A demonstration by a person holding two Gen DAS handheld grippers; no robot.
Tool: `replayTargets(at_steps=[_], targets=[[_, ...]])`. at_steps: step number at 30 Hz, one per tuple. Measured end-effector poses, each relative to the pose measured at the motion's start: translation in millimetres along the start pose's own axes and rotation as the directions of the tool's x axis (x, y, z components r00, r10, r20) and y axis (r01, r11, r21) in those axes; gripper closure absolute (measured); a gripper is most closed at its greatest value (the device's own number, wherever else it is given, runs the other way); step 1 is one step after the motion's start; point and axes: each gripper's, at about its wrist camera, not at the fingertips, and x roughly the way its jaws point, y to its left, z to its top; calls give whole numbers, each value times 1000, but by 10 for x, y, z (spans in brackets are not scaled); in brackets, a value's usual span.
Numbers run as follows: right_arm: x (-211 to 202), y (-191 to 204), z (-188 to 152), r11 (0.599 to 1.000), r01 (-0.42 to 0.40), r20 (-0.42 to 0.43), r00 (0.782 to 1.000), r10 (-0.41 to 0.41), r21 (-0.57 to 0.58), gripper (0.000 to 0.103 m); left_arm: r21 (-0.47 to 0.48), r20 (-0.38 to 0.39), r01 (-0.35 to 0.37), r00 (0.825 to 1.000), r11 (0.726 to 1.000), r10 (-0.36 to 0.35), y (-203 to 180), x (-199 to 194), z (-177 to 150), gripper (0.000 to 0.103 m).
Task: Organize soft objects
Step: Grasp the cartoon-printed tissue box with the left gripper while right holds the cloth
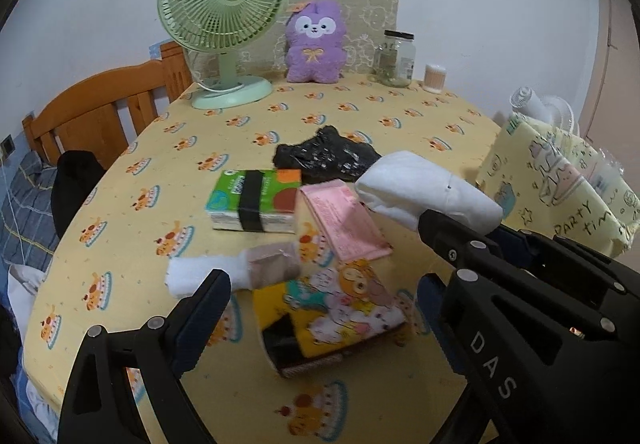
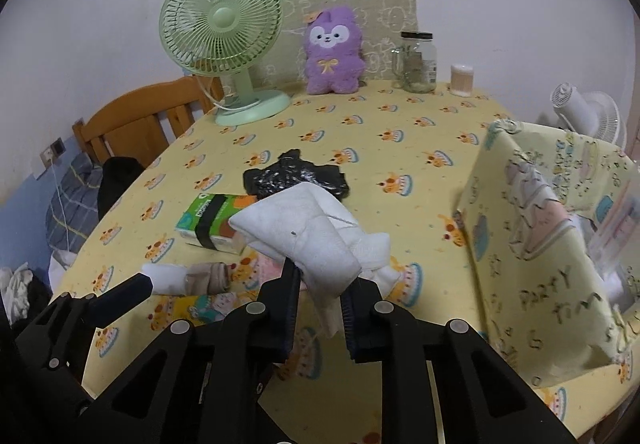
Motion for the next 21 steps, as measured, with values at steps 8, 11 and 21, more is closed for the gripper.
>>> replayTargets(at_steps=[8, 11, 21], targets=[[41, -192, -112, 1000, 18, -34, 999, -18, 3, 82, 20, -20, 1, 1000, 1000, 0, -190, 97, -73, 7], [68, -231, -126, 1000, 16, -37, 999, -16, 2, 82, 25, -17, -3, 1000, 1000, 4, -220, 128, -65, 7], [123, -191, -139, 1000, 14, -43, 999, -15, -14, 82, 14, -1, -57, 998, 998, 57, -150, 172, -91, 8]])
